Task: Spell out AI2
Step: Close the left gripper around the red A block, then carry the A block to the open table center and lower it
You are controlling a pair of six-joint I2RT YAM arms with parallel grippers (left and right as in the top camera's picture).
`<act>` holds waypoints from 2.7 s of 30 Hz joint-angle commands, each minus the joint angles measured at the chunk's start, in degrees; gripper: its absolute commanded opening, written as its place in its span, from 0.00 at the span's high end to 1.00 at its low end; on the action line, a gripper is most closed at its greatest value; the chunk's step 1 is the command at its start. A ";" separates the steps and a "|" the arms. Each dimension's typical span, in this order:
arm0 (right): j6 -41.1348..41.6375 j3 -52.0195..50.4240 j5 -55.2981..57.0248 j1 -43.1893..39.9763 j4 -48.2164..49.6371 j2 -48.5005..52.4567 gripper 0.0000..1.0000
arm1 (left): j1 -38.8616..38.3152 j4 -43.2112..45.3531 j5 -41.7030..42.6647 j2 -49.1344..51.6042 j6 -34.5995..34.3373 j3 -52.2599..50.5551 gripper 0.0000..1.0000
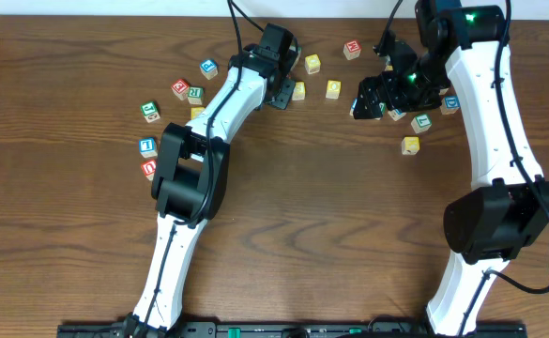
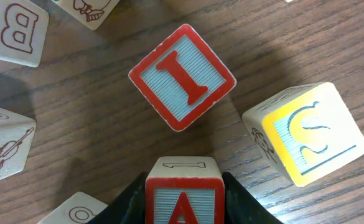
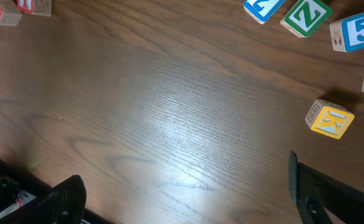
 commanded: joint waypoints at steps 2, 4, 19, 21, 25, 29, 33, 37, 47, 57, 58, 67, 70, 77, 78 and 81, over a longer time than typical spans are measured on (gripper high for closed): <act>0.81 1.01 -0.11 0.57 -0.07 -0.37 0.01 | 0.24 -0.11 0.31 -0.26 -3.08 -0.70 0.66; 0.79 1.01 -0.09 0.57 -0.04 -0.37 0.01 | 0.24 -0.13 0.31 -0.52 -3.43 -0.70 0.66; 0.79 1.01 4.28 0.55 -0.02 -0.37 0.01 | 0.24 -8.90 0.31 -11.98 -12.52 -0.70 0.75; 0.79 1.01 5.07 0.55 -0.02 -0.37 0.01 | 0.20 -11.65 0.33 -13.64 -14.43 -0.70 0.75; 0.83 1.01 5.64 0.55 0.00 -0.37 0.01 | 0.07 -19.45 0.33 -17.11 -16.70 -0.70 0.75; 0.81 1.01 5.66 0.44 0.37 -0.37 0.01 | -0.39 -27.61 0.31 -18.12 -17.20 -0.70 0.75; 0.81 1.01 5.66 0.44 0.66 -0.37 0.01 | -1.70 -35.26 0.33 -17.88 -20.31 -1.38 0.75; 0.83 1.01 5.64 0.44 0.85 -0.37 0.01 | -4.00 -38.71 0.33 -17.88 -20.59 -4.90 0.75; 0.83 1.01 5.66 0.44 0.85 -0.37 0.01 | -6.32 -30.29 0.28 -17.88 -27.50 -17.92 0.75; 0.85 1.01 5.64 0.44 1.66 -0.37 0.01 | -6.32 -17.99 0.24 -17.88 -30.16 -22.80 0.75; 0.85 1.01 5.64 0.44 1.66 -0.37 0.01 | -6.32 -17.31 0.22 -17.88 -30.18 -23.23 0.75; 0.85 1.01 5.64 0.44 1.90 -0.37 0.01 | -6.32 -15.26 -1.25 -17.88 -31.65 -26.12 0.73; 0.85 1.01 5.64 0.44 2.12 -0.37 0.01 | -6.32 -14.80 -1.22 -17.88 -31.65 -26.12 0.73; 0.85 1.01 5.64 0.44 2.12 -0.37 0.01 | -6.32 -13.90 -1.22 -17.88 -31.65 -26.12 0.61; 0.85 1.01 5.64 0.44 2.12 -0.37 0.01 | -6.32 -13.90 -1.22 -17.88 -31.65 -26.12 0.60; 0.85 1.01 5.62 0.44 2.14 -0.37 0.01 | -6.32 -13.90 -1.22 -17.88 -31.65 -26.12 0.58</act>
